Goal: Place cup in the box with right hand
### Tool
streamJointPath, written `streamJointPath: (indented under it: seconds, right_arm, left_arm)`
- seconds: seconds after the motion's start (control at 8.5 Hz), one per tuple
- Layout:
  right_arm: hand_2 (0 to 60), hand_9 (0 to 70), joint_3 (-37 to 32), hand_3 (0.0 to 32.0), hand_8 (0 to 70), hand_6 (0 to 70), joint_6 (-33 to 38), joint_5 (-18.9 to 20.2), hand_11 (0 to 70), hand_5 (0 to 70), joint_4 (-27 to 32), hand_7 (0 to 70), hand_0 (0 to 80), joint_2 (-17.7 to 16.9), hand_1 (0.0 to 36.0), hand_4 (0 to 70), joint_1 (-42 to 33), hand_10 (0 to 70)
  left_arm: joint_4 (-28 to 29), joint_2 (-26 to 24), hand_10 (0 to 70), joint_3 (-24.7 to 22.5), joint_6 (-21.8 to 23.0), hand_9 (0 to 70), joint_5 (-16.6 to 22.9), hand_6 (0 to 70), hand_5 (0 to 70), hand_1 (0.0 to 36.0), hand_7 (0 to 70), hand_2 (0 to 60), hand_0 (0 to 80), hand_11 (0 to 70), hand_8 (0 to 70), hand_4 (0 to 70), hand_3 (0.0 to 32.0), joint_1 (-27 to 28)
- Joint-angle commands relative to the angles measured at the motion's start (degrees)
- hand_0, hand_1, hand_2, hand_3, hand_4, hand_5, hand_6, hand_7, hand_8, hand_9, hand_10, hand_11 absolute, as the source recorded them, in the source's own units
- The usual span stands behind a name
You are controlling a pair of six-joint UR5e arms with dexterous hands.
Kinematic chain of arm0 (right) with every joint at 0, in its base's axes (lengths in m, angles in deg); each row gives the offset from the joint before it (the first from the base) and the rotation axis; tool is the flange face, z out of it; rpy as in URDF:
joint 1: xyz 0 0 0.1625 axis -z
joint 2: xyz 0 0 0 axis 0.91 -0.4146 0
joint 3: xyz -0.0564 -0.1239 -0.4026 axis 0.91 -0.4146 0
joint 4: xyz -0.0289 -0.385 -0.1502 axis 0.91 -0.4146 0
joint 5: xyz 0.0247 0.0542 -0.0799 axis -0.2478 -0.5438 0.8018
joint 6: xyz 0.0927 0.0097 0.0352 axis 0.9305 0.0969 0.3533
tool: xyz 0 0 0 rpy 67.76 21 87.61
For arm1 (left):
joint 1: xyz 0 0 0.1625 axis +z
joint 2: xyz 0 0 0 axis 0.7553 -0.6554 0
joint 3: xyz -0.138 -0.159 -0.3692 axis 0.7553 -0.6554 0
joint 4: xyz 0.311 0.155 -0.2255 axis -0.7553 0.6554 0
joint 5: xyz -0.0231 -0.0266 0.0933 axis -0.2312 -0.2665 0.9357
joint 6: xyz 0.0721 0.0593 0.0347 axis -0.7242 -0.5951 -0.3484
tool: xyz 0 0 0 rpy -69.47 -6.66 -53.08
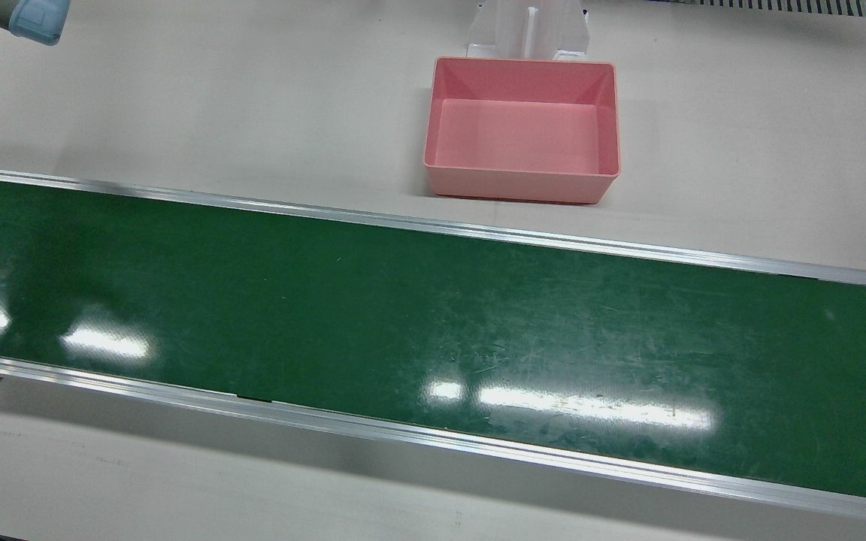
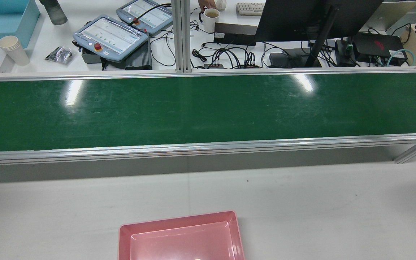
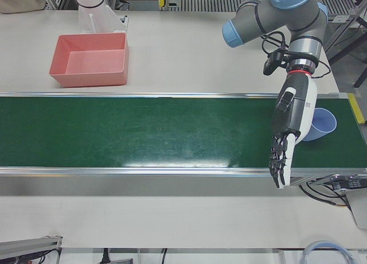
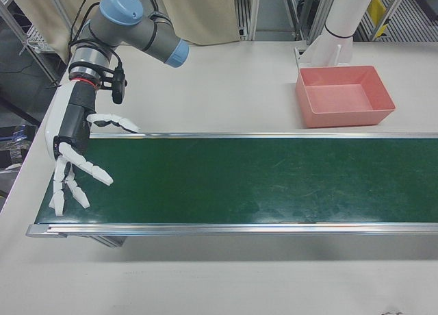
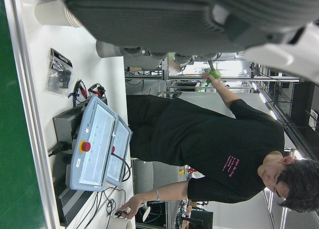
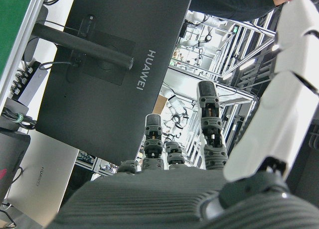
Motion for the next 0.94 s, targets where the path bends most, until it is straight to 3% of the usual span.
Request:
streamJointPath:
  seconds: [0.0, 0.35, 0.82]
  right_arm:
    - [16.2, 15.4, -0.2, 0.0, 23.0, 5.8, -0.1, -0.3, 1.9, 5.9, 0.0, 11.8, 45.4, 0.5, 10.6, 26.4, 0.9, 1.5]
    - [15.6, 14.8, 0.0, 0.0, 22.8, 5.6, 0.1, -1.0, 1.7, 6.2, -1.0, 10.5, 45.9, 1.2, 11.3, 25.0, 1.0, 1.2]
    - [16.8, 15.7, -0.5, 0.0, 23.2, 6.1, 0.1, -1.2, 1.9, 6.2, -4.4, 12.9, 46.6, 3.7, 12.1, 31.4, 1.6, 1.4]
  left_arm:
    - [0.0, 0.0, 0.0, 0.0, 0.0, 0.0, 0.0, 0.0, 0.0, 0.0, 0.0, 0.0, 0.0, 0.0, 0.0, 0.0, 0.0, 0.0]
    - [0.0, 0.0, 0.0, -0.1, 0.0, 0.0, 0.0, 0.0, 0.0, 0.0, 0.0, 0.0, 0.0, 0.0, 0.0, 0.0, 0.0, 0.0]
    - [0.1, 0.0, 0.0, -0.1, 0.0, 0.0, 0.0, 0.0, 0.0, 0.0, 0.0, 0.0, 0.0, 0.0, 0.0, 0.0, 0.0, 0.0]
